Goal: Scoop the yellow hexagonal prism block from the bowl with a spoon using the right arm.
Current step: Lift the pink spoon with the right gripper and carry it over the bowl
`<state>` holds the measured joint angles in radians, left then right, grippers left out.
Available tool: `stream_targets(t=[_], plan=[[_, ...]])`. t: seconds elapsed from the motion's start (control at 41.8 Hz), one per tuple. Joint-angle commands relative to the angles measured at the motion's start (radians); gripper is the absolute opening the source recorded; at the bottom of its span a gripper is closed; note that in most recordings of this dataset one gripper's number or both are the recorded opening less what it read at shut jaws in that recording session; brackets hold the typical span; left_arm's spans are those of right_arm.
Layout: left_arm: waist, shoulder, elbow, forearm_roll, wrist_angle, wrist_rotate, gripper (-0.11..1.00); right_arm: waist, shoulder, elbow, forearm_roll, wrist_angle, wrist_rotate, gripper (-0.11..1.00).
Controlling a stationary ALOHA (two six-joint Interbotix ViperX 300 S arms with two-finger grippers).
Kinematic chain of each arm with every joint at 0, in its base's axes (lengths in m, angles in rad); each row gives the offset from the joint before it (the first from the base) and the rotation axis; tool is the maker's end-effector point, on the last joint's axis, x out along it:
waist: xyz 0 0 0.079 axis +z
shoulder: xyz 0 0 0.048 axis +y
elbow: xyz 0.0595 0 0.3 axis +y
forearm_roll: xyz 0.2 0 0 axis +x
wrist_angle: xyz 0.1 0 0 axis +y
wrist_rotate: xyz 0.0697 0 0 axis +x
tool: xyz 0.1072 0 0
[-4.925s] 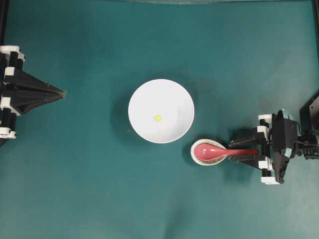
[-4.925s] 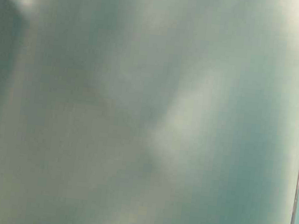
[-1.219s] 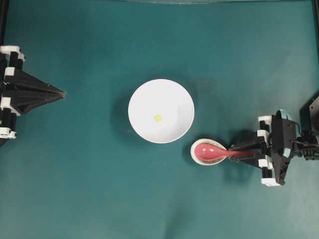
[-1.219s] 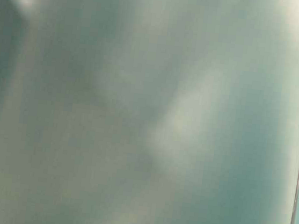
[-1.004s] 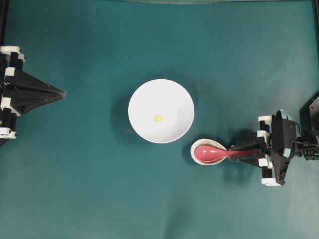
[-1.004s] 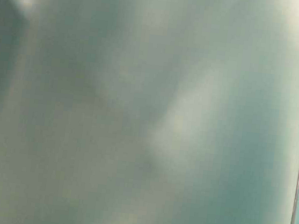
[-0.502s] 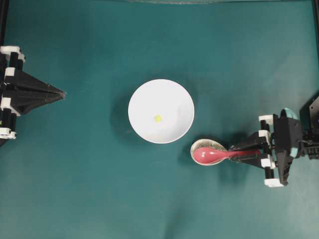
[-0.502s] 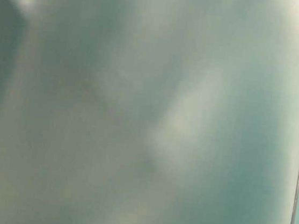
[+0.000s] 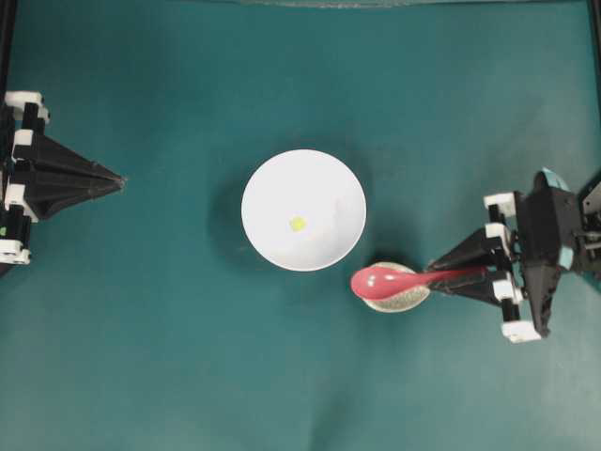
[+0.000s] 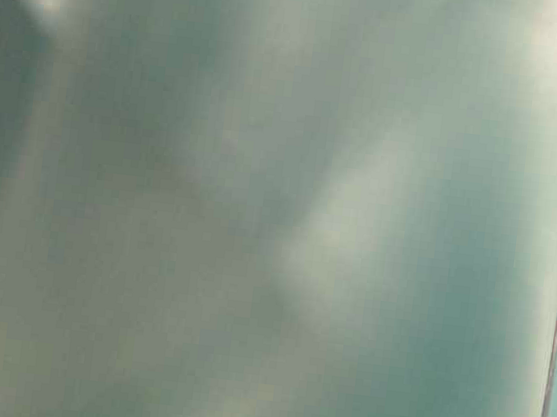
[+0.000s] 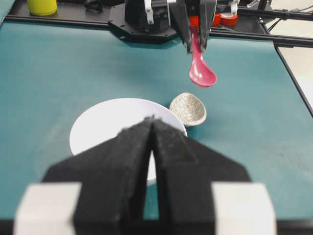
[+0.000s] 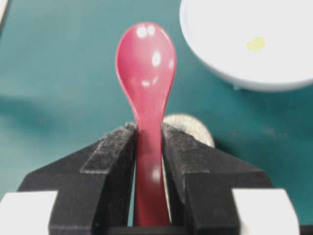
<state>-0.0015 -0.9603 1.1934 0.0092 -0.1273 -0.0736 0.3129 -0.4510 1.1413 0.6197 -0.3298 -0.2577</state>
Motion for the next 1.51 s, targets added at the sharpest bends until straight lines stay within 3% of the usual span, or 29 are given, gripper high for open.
stream_targets(t=[0.0,0.311,0.574,0.861,1.243,1.482], plan=[[-0.002,0.009,-0.009,0.0,-0.003,0.0,0.01,-0.066,-0.037,-0.081,-0.003,0.144,-0.026,0.23],[-0.002,0.009,-0.009,0.002,0.002,0.006,0.01,-0.298,-0.012,-0.267,-0.02,0.495,-0.04,0.23],[0.0,0.009,-0.008,0.002,0.018,0.005,0.01,-0.417,0.071,-0.419,-0.048,0.746,-0.032,0.23],[0.0,0.009,-0.006,0.002,0.018,0.005,0.01,-0.468,0.19,-0.574,-0.133,0.946,-0.015,0.23],[0.0,0.009,-0.005,0.0,0.015,0.005,0.01,-0.474,0.327,-0.738,-0.371,1.178,0.17,0.23],[-0.002,0.009,-0.005,0.002,0.014,0.005,0.01,-0.471,0.354,-0.767,-0.397,1.195,0.19,0.23]])
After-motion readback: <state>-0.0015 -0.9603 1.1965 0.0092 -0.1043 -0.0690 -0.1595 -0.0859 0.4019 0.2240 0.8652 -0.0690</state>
